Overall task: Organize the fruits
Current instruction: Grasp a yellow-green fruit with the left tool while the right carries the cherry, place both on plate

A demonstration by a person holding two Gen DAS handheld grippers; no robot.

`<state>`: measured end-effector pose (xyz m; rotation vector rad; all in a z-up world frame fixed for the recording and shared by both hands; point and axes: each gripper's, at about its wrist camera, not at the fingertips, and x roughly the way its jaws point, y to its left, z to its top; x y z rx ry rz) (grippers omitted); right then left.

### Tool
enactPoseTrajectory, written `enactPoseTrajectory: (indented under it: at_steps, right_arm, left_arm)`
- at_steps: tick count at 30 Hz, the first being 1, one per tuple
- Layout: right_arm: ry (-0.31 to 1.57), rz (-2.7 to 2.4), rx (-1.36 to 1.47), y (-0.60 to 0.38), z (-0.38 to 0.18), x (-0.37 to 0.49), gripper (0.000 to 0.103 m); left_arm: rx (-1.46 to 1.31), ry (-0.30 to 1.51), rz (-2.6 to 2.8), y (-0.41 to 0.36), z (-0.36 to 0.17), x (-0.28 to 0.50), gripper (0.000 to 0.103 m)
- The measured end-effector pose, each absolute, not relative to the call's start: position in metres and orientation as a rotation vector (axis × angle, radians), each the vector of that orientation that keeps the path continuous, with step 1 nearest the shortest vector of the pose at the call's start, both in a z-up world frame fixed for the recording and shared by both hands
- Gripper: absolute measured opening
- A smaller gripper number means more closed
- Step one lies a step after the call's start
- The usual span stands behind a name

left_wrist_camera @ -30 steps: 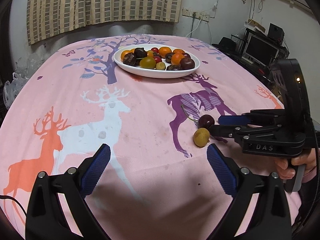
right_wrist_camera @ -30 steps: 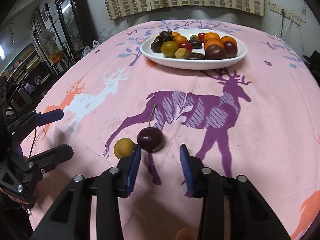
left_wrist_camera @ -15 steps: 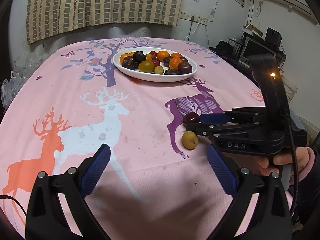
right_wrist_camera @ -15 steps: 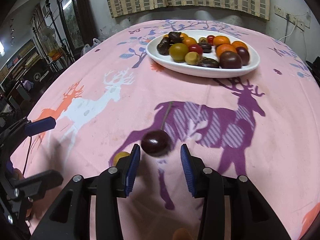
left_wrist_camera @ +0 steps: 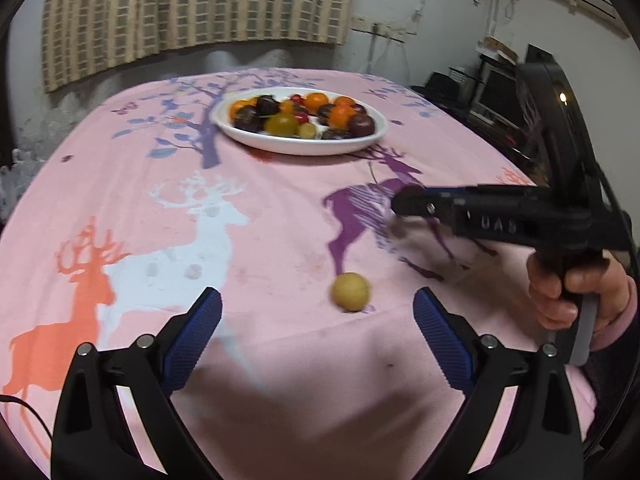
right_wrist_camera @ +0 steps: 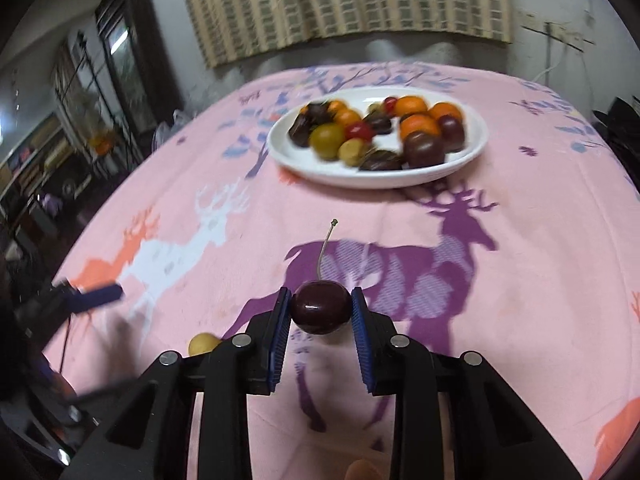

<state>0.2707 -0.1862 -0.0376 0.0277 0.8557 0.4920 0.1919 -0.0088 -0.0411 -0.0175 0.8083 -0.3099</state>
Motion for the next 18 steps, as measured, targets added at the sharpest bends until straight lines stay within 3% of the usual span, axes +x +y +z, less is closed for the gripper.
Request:
enactPoseTrajectory:
  at_steps: [3, 8, 12, 18]
  right_arm:
    - [0.86, 0.487, 0.052, -0.193, -0.034, 0.27, 0.031]
    - [0.838, 0.491, 0.042, -0.192, -0.027, 0.264, 0.031]
    - [0.837, 0.497, 0.044, -0.192, -0.025, 0.262, 0.031]
    - [0.825, 0.488, 0.04, -0.193, -0.022, 0.26, 0.031]
  left_arm:
    - [-0.029, 0.867, -0.369, -0.02, -0.048, 0.204, 0.065]
    - [0.023, 0.883, -0.357, -0.041, -0.056, 0.216, 0.061]
    - [0.075, 0.895, -0.327, -0.05, -0.063, 0.22, 0.048]
    - [0.074, 0.907, -0.29, -0.046, -0.067, 0.221, 0.037]
